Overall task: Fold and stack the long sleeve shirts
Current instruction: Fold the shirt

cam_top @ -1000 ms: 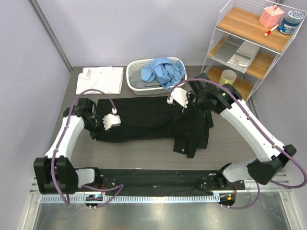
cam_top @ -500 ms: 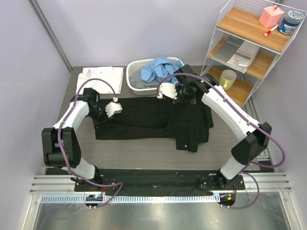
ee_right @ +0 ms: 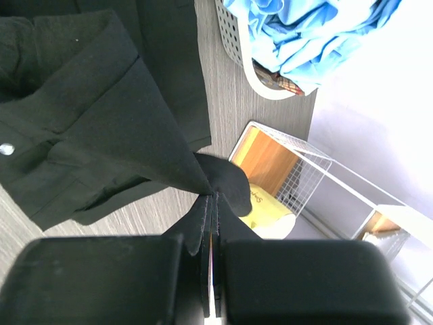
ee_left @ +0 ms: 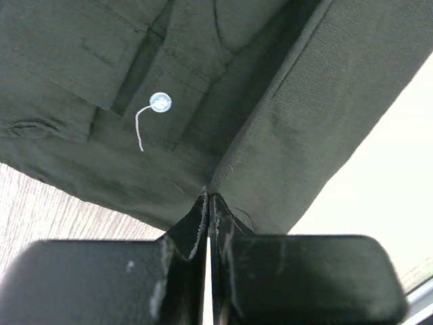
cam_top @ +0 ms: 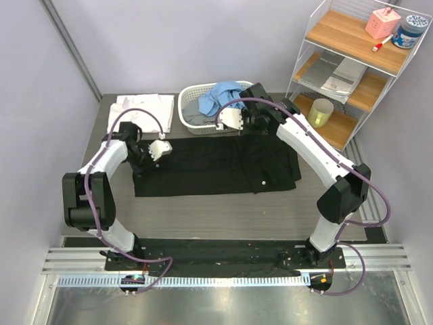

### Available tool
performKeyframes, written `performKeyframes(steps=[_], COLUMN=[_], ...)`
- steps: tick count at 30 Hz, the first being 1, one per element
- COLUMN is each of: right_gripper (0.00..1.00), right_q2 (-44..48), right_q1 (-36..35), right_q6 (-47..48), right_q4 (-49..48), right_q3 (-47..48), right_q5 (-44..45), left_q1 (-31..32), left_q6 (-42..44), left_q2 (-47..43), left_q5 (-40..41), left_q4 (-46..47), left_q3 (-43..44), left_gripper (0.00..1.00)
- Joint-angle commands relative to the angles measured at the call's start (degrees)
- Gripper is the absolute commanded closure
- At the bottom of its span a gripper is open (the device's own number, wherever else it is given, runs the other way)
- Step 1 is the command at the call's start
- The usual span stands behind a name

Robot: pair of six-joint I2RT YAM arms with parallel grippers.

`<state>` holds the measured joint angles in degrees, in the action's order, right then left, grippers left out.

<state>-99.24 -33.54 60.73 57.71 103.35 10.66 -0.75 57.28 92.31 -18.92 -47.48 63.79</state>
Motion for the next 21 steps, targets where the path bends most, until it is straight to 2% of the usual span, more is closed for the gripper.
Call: performKeyframes(steps=[1,11,12,13,15,16,17,18,19,21], right_gripper=[0.99,0.99,0.98,0.97,0.83,0.74,0.58,0.51,0.43,0.42], right_q2=[-0.7,0.0,-0.2,-0.5,-1.0,-0.9,-0.2,1.9,3.2,7.1], right_q1=[-0.5,-0.7,-0.7,-0.6,-0.6,-0.4,0.0,1.1,1.9,4.4], right_q6=[0.5,-2.1,-3.8,-4.6,-8.6,-9.9,-11.5,-12.8,-15.0,-16.6], right_q4=[-3.2,-7.3,-8.0,-8.6,-8.3,-6.4,-5.6,-4.7,-2.8,-1.4], right_q3=[0.8,-5.5,-5.5,-5.2,-3.3,-2.5,-1.8,-2.0,-2.6,-6.5], right_q5=[1.6,5.7,6.4,7.1,8.9,8.6,8.2,5.9,4.8,2.5], left_q1=[0.0,0.1,0.0,0.0,-0.1,-0.9,-1.5,-2.5,-2.9,-3.2], left_q6=[-2.6,-6.8,-7.8,-8.8,-13.1,-14.3,-15.3,-16.4,-17.0,-17.8], left_q2=[1.2,3.8,4.2,4.5,4.6,4.3,3.7,1.7,0.5,-2.3], left_q5=[1.1,3.9,4.8,6.6,9.6,10.2,9.4,8.9,8.2,6.1], left_q4=[3.2,6.3,6.8,7.3,8.5,8.5,7.7,6.8,6.4,5.4], left_q3=[2.1,3.0,3.0,3.1,3.0,3.0,3.4,3.3,2.9,1.2], left_gripper=[1.00,1.00,0.98,0.92,0.81,0.68,0.63,0.59,0.47,0.45])
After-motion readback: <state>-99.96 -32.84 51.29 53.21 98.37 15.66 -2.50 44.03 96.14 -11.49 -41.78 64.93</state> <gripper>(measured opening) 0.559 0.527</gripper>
